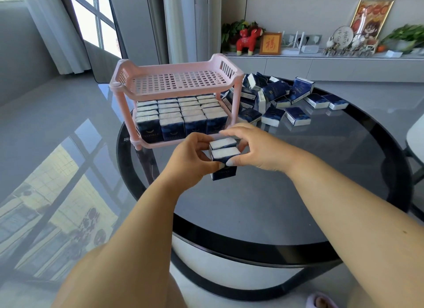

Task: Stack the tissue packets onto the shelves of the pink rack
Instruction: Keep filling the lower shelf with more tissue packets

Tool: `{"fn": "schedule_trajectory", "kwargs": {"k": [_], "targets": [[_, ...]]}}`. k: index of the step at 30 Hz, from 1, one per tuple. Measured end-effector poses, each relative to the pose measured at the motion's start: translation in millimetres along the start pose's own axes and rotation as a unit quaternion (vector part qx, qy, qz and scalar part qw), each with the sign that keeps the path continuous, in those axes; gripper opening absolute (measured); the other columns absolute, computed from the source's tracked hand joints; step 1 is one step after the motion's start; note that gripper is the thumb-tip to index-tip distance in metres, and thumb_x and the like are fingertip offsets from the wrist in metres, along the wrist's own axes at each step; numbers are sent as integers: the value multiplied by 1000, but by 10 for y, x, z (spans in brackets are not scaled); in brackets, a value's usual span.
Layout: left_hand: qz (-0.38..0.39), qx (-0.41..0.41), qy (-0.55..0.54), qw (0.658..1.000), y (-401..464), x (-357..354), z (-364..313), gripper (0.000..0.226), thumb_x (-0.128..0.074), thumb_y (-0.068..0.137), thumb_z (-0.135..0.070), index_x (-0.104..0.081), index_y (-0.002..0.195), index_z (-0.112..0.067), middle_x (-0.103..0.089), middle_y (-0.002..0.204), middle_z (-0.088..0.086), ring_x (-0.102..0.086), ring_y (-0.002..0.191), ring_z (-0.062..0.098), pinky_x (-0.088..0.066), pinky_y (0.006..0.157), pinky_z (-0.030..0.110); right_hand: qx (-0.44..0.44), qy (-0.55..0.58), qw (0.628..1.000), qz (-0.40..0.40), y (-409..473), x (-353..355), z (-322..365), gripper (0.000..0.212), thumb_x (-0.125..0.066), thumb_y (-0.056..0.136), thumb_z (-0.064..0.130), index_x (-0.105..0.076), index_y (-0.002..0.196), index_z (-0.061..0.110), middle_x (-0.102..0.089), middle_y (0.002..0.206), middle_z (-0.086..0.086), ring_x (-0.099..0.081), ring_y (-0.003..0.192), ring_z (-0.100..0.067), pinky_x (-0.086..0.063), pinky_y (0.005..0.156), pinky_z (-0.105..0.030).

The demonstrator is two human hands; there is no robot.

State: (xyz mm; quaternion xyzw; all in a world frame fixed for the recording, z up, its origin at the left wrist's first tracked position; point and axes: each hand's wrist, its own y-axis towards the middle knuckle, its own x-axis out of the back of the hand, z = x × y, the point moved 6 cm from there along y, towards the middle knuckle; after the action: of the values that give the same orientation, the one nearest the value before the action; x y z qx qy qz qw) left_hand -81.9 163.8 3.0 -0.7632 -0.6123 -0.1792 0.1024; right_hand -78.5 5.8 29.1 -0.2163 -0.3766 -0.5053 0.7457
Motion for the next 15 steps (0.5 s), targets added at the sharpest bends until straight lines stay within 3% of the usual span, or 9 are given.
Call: {"fn": "schedule_trajectory", "kwargs": {"k": [3,8,12,15], "targets": [[-3,-3,14,1000,-24,38,-12,60,-86,69,-12,-53,118,-21,-66,109,-10,-66,89,23,-56,69,25,11,-83,996,26,58,-25,88,69,-77,75,34,-46,137,29,-45,129,11,-41,117,-5,-35,97,-21],[9,12,9,1000,-55,166,74,69,-86,69,-10,-51,127,-24,-62,114,-10,-63,93,12,-57,74,23,30,-164,985,51,158,-110,204,49,-76,75,38,-55,118,27,-54,109,7,-48,104,-12,-43,91,-31],[-33,30,-19,999,-47,398,222,55,-84,71,-10,-53,113,-24,-62,108,-4,-63,94,12,-57,78,26,16,-113,993,35,222,-130,247,41,-75,77,34,-55,114,29,-55,100,13,-52,94,-8,-45,82,-27],[-134,38,-61,988,-70,625,342,35,-79,77,-16,-53,99,-26,-62,99,1,-62,85,16,-56,76,32,23,-65,998,-8,327,-108,349,37,-75,76,35,-53,105,27,-53,90,15,-51,84,-3,-42,76,-26]]}}
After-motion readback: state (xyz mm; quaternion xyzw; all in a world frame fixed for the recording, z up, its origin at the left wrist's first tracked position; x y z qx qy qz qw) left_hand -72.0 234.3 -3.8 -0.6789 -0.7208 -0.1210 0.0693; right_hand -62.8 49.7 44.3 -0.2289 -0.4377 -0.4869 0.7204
